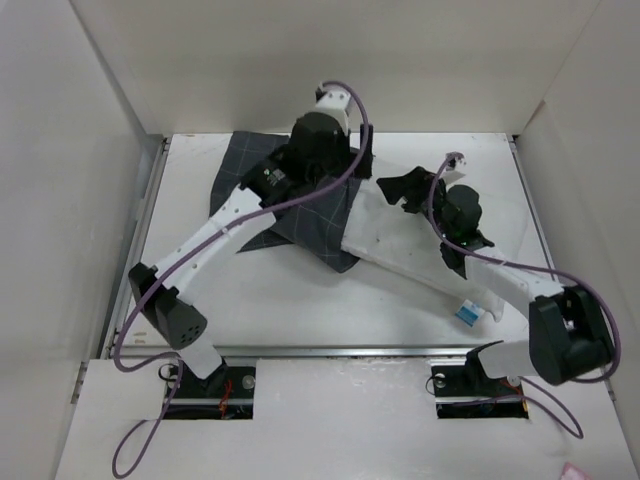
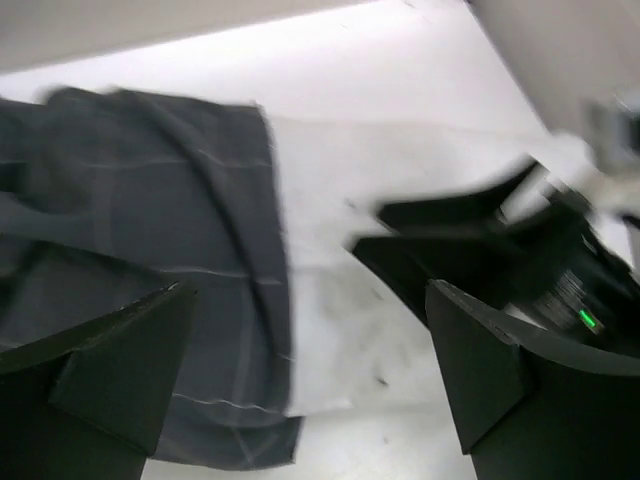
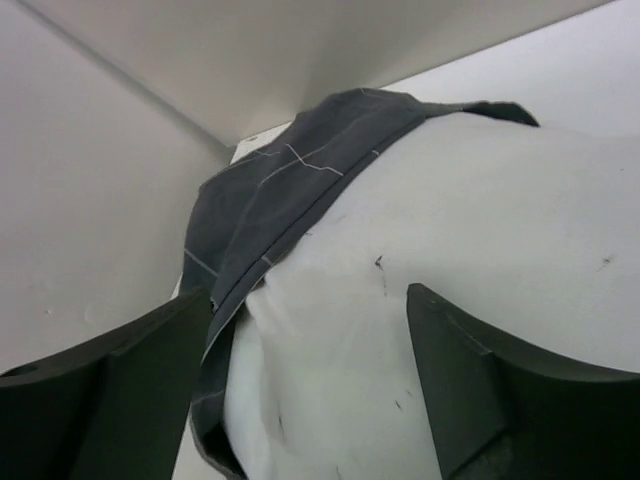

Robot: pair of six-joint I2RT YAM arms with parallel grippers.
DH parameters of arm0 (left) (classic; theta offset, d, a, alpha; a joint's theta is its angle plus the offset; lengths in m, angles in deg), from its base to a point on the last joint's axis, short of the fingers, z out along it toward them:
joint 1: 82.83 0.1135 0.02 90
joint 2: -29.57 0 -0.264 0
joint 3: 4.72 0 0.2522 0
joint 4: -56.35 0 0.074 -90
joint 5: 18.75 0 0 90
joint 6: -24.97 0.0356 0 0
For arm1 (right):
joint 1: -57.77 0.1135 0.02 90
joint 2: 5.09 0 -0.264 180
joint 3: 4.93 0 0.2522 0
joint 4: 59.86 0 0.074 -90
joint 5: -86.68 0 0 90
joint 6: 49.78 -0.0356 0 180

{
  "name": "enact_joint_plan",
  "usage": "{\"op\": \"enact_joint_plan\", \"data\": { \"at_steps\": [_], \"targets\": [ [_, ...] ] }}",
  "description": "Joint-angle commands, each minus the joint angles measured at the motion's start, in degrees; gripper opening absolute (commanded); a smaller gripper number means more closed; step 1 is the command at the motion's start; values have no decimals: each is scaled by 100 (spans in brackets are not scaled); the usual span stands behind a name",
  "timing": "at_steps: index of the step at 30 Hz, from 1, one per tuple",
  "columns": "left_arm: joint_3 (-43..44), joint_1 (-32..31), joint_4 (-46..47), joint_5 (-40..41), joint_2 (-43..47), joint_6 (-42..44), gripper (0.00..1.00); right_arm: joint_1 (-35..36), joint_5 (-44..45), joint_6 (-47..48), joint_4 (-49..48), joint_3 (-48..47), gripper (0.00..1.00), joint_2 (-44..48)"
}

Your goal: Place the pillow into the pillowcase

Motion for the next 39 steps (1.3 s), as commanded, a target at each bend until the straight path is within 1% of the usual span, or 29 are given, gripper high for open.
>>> {"op": "enact_joint_plan", "data": {
  "at_steps": [1,2,3,4,5,6,7,8,9,11,12,13,16,18,21,22,23,24,25,27,28,29,31,32,35,36,37,38,39],
  "targets": [
    [1305,303,-498,884,-526,416,100,-37,249,593,517,-97,86,773],
    [1616,426,-735,998,-964,478,100,-37,469,725,1068,-168,89,915],
    [1906,488,-850,999,-1177,478,100,-37,819,857,1317,-316,91,1047],
    [2449,558,-964,999,-1388,635,100,-37,927,980,1580,-413,97,1214],
    [2672,715,-1174,921,-1755,689,100,-98,989,1251,2079,-658,99,1215],
    [2865,786,-1246,868,-1924,689,100,-99,1068,1358,2362,-660,99,1268],
    [2998,839,-1299,798,-2056,802,100,-168,1069,1473,2583,-895,99,1268],
    [3156,892,-1352,693,-2275,1003,100,-169,1069,1839,2750,-993,99,1216],
    [3157,971,-1352,448,-2365,1145,100,-169,1304,1921,3117,-1090,99,1215],
    [3157,972,-1352,157,-2514,1426,100,-222,1551,2088,3305,-1232,99,1084],
    [3210,972,-1404,-88,-2663,1732,100,-274,1709,2150,3428,-1293,99,1084],
    [3210,972,-1405,-152,-2725,1805,100,-353,1815,2151,3429,-1293,99,1014],
    [3132,972,-1484,-484,-2831,2155,100,-529,1746,2282,3482,-1399,99,812],
    [2913,972,-1388,-653,-2831,2218,100,-600,1326,2483,3482,-1600,99,506],
    [2859,972,-1229,-741,-2831,2271,100,-600,570,3054,3201,-1890,99,4],
    [2859,972,-1229,-741,-2831,2271,100,-600,359,3334,3113,-1969,99,-354],
    [2859,972,-1229,-741,-2831,2271,93,-600,18,3441,2956,-2161,99,-662],
    [2789,972,-1229,-837,-2831,2271,85,-600,-168,3573,2954,-2259,99,-665],
    [2640,972,-1229,-899,-2831,2271,76,-600,-379,3748,2867,-2330,99,-857],
    [2403,972,-1282,-978,-2831,2271,54,-600,-582,4083,2787,-2444,99,-911],
    [2262,972,-1282,-978,-2744,2202,45,-600,-636,4223,2787,-2506,99,-972],
    [1895,972,-1212,-1065,-2691,2027,27,-600,-636,4477,2787,-2584,99,-973],
    [1559,972,-1159,-1285,-2542,1885,7,-652,-706,4707,2848,-2655,99,-973],
    [1123,972,-1098,-1286,-2463,1806,0,-653,-706,4769,2849,-2734,99,-973],
    [400,972,-659,-918,-1989,1323,0,-714,-847,4963,3041,-2892,99,-973],
    [-46,972,-553,-865,-1674,1226,0,-766,-978,5120,3199,-3032,99,-1025],
    [-303,972,-257,-951,-1488,1164,0,-767,-1196,5278,3722,-3190,99,-1121],
    [-549,972,-71,-1022,-1295,1094,0,-854,-1755,5471,4049,-3566,99,-1201],
    [-1004,972,105,-1101,-1119,1093,0,-855,-1926,5638,4366,-3770,99,-1419]
  ]
}}
